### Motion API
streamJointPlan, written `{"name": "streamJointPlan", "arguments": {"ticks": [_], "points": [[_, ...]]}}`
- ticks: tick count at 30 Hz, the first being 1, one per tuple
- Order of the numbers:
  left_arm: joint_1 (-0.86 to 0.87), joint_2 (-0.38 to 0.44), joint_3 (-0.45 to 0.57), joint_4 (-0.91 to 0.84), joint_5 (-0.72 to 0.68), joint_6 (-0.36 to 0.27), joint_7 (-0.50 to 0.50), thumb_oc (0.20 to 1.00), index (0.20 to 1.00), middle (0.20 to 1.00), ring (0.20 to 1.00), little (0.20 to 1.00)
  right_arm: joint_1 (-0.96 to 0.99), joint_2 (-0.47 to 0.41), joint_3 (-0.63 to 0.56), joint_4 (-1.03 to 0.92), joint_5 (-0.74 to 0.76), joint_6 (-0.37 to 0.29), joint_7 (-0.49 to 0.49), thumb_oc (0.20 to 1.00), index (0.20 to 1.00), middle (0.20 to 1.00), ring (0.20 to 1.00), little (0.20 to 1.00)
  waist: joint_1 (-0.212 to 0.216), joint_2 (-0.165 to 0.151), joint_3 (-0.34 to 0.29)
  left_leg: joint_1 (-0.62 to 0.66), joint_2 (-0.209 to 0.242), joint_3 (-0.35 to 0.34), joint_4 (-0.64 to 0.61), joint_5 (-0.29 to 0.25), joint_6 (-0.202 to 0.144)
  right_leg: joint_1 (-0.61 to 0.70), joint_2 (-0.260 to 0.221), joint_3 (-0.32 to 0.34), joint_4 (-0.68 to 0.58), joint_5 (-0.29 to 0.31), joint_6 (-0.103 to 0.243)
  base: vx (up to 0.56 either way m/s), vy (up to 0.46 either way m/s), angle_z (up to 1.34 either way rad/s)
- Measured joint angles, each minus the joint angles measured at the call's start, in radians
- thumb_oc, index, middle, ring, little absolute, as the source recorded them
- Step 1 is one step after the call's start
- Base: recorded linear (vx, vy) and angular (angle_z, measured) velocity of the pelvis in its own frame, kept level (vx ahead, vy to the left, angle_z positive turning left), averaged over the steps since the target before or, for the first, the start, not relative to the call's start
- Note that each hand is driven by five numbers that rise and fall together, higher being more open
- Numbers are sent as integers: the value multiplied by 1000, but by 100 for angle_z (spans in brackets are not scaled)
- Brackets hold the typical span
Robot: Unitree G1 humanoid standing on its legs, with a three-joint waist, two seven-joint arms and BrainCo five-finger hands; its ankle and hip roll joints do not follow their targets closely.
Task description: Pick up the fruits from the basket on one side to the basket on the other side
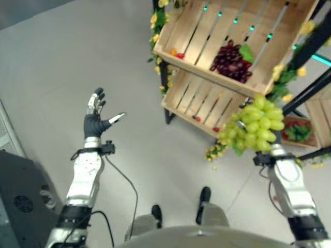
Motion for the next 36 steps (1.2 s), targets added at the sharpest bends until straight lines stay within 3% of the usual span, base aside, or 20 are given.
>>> {"name": "streamJointPlan", "arguments": {"ticks": [1,2,3,4,5,6,8,9,10,11,12,13,14,15,16,17,18,21,27,36], "points": [[0,0,0,0,0,0,0,1000,1000,1000,1000,1000,0,0,0,0,0,0,0,200,200,200,200,200,0,0,0,0,0,0,0,0,0,0,0,0,0,0,0,26,86,-9],[10,6,13,9,0,1,1,1000,1000,1000,1000,1000,-12,-1,50,-7,-2,0,3,200,200,200,200,200,22,11,0,-2,25,1,-20,18,11,-47,97,56,181,-167,19,75,2,-18],[25,15,23,7,0,3,1,1000,1000,1000,1000,1000,-8,-2,86,-29,-12,0,13,200,200,200,200,200,28,2,-5,10,37,-4,-58,57,5,-61,168,12,272,-256,-20,75,2,-18],[25,15,23,7,0,3,1,1000,1000,1000,1000,1000,-8,-2,86,-29,-12,0,13,200,200,200,200,200,28,2,-5,10,37,-4,-58,57,5,-61,168,12,272,-256,-20,44,2,24],[28,4,21,12,0,5,-1,1000,1000,1000,1000,1000,12,-9,89,-71,-21,-1,28,200,200,200,200,200,27,-3,-11,23,20,-74,-124,97,21,19,269,-30,196,-311,-80,53,-13,66],[25,-10,15,10,0,7,-4,1000,1000,1000,1000,1000,1,-13,78,-77,-21,-2,31,200,200,200,200,200,20,-8,-13,36,3,-92,-152,119,28,86,327,-16,111,-336,-107,53,-13,66],[25,-10,15,10,0,7,-4,1000,1000,1000,1000,1000,1,-13,78,-77,-21,-2,31,200,200,200,200,200,20,-8,-13,36,3,-92,-152,119,28,86,327,-16,111,-336,-107,81,-39,14],[44,-6,17,5,-2,9,-5,1000,1000,1000,1000,1000,-70,-13,77,-75,-30,-2,32,200,200,200,200,200,69,29,-11,47,-17,-87,-156,117,26,156,351,-36,23,-336,-131,98,-66,-8],[44,-6,17,5,-2,9,-5,1000,1000,1000,1000,1000,-70,-13,77,-75,-30,-2,32,200,200,200,200,200,69,29,-11,47,-17,-87,-156,117,26,156,351,-36,23,-336,-131,121,-80,16],[47,-14,14,4,-2,10,-10,1000,1000,1000,1000,1000,-72,-9,77,-74,-32,-1,30,200,200,200,200,200,73,32,-12,49,-30,-120,-139,99,-89,213,367,-33,-65,-290,-180,53,-29,67],[47,11,14,-9,-3,8,-16,1000,1000,1000,1000,1000,-71,6,87,-74,-34,-2,28,200,200,200,200,200,74,-55,-9,-19,-76,-110,8,61,-132,237,259,-25,-105,-257,-207,85,-47,88],[48,37,18,-15,-3,10,-26,1000,1000,1000,1000,1000,-94,15,87,-54,-39,-2,30,200,200,200,200,200,72,-102,-18,-63,13,-88,67,34,-87,226,234,12,-109,-278,-138,62,-33,65],[48,37,18,-15,-3,10,-26,1000,1000,1000,1000,1000,-94,15,87,-54,-39,-2,30,200,200,200,200,200,72,-102,-18,-63,13,-88,67,34,-87,226,234,12,-109,-278,-138,70,-36,43],[63,14,24,-22,-5,15,-25,1000,1000,1000,1000,1000,-111,-12,86,-42,-45,-2,30,200,200,200,200,200,71,-64,-23,-15,100,-49,-55,99,-107,235,240,-16,-90,-314,-98,49,-32,53],[78,8,21,-41,-5,23,-29,1000,1000,1000,1000,1000,-110,-11,87,-31,-49,3,24,200,200,200,200,200,77,-54,-26,29,86,-43,-125,131,-82,242,221,-24,-80,-318,-82,49,-32,53],[78,8,21,-41,-5,23,-29,1000,1000,1000,1000,1000,-110,-11,87,-31,-49,3,24,200,200,200,200,200,77,-54,-26,29,86,-43,-125,131,-82,242,221,-24,-80,-318,-82,37,-34,26],[85,10,23,-59,-5,23,-28,1000,1000,1000,1000,1000,-113,-9,86,-19,-50,3,20,200,200,200,200,200,105,-59,-32,38,68,-38,-139,132,-81,247,207,-29,-91,-326,-81,26,-22,-5],[96,15,22,-71,-8,23,-30,1000,1000,1000,1000,1000,-151,-5,105,37,-52,4,17,200,200,200,200,200,108,-56,-36,43,52,-65,-167,158,-66,270,204,-43,-118,-312,-73,37,-37,28],[107,35,-21,-73,-24,31,-51,1000,1000,1000,1000,1000,-283,-22,113,137,-69,11,-41,200,200,200,200,200,132,-53,-47,33,51,-115,-208,190,-74,283,213,-90,-163,-302,-77,16,-23,22],[121,42,-22,-73,-25,34,-64,1000,1000,1000,1000,1000,-376,-28,156,205,-87,18,-98,200,200,200,200,200,132,-52,-48,38,54,-114,-222,192,-75,289,223,-91,-186,-299,-82,5,0,1]]}}
